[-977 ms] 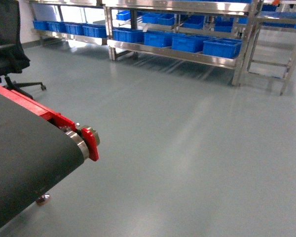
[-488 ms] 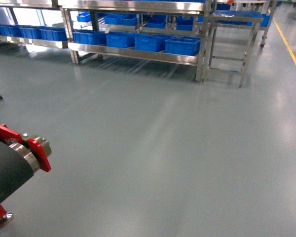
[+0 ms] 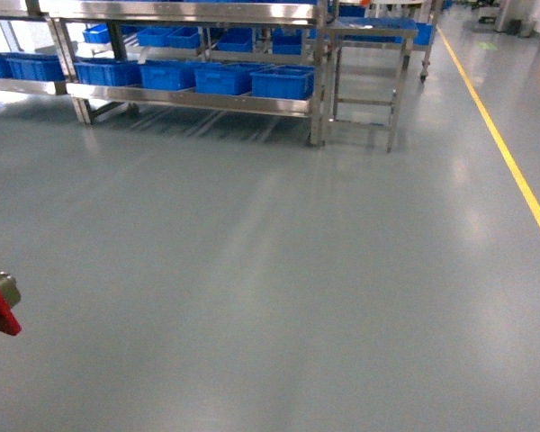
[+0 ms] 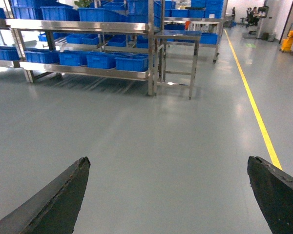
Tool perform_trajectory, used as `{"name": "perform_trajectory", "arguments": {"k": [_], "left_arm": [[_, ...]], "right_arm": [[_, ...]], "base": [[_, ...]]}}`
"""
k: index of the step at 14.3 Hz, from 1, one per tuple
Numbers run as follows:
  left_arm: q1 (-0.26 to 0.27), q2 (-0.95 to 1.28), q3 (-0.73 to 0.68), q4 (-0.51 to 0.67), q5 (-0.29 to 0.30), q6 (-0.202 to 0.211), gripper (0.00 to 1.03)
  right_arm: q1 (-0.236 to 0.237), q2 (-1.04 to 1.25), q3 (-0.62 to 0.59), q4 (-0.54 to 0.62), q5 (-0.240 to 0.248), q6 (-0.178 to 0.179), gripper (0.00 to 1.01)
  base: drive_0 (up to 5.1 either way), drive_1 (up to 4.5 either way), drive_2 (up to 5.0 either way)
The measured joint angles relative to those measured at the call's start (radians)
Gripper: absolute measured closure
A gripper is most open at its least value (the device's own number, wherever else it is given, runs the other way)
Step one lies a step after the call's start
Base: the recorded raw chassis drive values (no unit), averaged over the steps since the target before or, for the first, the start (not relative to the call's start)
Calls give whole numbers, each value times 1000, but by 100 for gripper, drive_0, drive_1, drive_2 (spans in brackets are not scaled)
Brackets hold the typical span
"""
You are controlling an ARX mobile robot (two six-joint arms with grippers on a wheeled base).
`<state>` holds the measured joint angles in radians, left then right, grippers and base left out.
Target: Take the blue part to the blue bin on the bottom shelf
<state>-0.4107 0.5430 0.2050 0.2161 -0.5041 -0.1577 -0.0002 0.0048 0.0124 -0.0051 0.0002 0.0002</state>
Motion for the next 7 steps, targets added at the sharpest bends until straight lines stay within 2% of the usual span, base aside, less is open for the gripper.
{"name": "perform_trajectory", "arguments": {"k": [7], "left_arm": [[0, 0, 0, 0, 0, 0, 58]], "right_arm": [[0, 0, 0, 0, 0, 0, 3]], "base": [[-156, -156, -156]]}}
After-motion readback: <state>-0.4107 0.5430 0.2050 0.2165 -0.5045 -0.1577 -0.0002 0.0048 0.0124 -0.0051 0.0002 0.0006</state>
